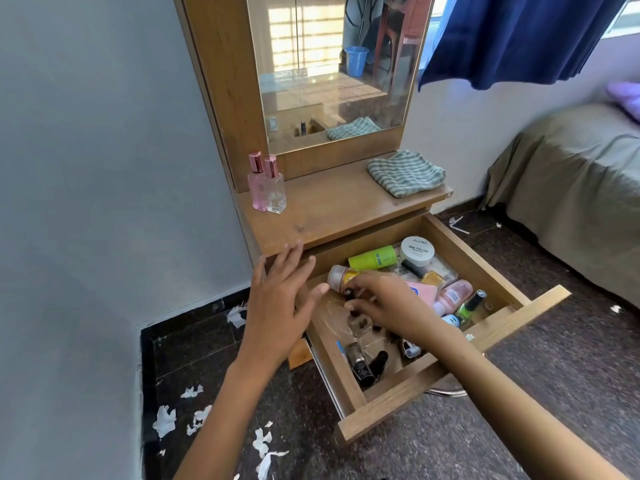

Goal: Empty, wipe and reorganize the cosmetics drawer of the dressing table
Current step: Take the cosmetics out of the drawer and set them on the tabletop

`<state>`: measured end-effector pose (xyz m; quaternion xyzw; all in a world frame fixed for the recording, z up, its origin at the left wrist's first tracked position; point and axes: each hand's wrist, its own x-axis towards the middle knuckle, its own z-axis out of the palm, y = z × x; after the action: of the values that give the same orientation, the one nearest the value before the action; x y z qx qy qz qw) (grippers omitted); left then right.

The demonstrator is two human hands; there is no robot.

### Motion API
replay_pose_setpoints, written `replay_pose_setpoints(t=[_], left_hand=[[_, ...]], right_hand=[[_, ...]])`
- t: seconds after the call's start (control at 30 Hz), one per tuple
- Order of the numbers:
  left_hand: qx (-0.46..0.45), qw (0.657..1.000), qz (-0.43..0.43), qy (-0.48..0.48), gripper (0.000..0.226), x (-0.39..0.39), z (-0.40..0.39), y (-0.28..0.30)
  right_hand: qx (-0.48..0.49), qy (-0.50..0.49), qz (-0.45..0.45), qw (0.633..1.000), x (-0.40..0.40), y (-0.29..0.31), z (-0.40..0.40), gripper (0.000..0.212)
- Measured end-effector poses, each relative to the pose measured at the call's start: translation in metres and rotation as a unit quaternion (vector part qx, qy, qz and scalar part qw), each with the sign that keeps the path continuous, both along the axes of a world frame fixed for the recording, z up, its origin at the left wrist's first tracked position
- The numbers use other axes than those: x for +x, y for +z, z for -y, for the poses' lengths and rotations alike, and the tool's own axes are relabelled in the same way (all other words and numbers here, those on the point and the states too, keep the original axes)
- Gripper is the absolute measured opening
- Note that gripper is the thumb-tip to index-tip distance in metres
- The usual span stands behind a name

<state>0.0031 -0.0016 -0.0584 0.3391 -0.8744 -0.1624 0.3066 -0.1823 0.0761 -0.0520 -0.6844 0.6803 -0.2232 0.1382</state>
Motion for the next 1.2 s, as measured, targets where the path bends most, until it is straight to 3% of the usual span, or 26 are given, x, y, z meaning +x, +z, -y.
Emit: replay_pose_setpoints(t=[0.13, 0.3, 0.5, 0.57, 0.67, 0.83, 1.03, 1.2], left_hand=[[0.041, 0.996, -0.075, -0.013, 0.064, -0.004, -0.018, 0.001], [0.031, 0.992, -0.125, 0.005, 0.03, -0.014, -0.014, 0.014], [0.05, 0.972, -0.218, 0.07, 0.017, -0.006, 0.009, 0.031], [0.041, 0.966, -0.239, 0.093, 0.018, -0.001, 0.022, 0.037], [0.038, 0.964, -0.24, 0.11, 0.021, 0.001, 0.043, 0.041], [0.05, 0.969, -0.211, 0.12, 0.027, -0.006, 0.063, 0.03], [0.054, 0.966, -0.219, 0.128, 0.024, -0.014, 0.072, 0.024], [0.044, 0.967, -0.212, 0.131, 0.022, -0.015, 0.077, 0.024]], right_hand=[[-0.107, -0.023, 0.112, 0.988, 0.006, 0.031, -0.005, 0.015], [-0.163, -0.028, 0.175, 0.971, 0.019, 0.052, 0.002, 0.016], [-0.161, -0.06, 0.251, 0.953, 0.017, 0.051, 0.008, 0.036], [-0.128, -0.045, 0.218, 0.966, 0.01, 0.045, 0.004, 0.032], [0.008, 0.008, 0.099, 0.995, -0.001, 0.032, 0.0, 0.028], [0.171, 0.103, -0.026, 0.979, 0.003, 0.002, 0.0, 0.041], [0.219, 0.142, -0.103, 0.96, 0.016, -0.011, 0.005, 0.046], [0.234, 0.143, -0.093, 0.957, 0.019, -0.015, 0.008, 0.038]])
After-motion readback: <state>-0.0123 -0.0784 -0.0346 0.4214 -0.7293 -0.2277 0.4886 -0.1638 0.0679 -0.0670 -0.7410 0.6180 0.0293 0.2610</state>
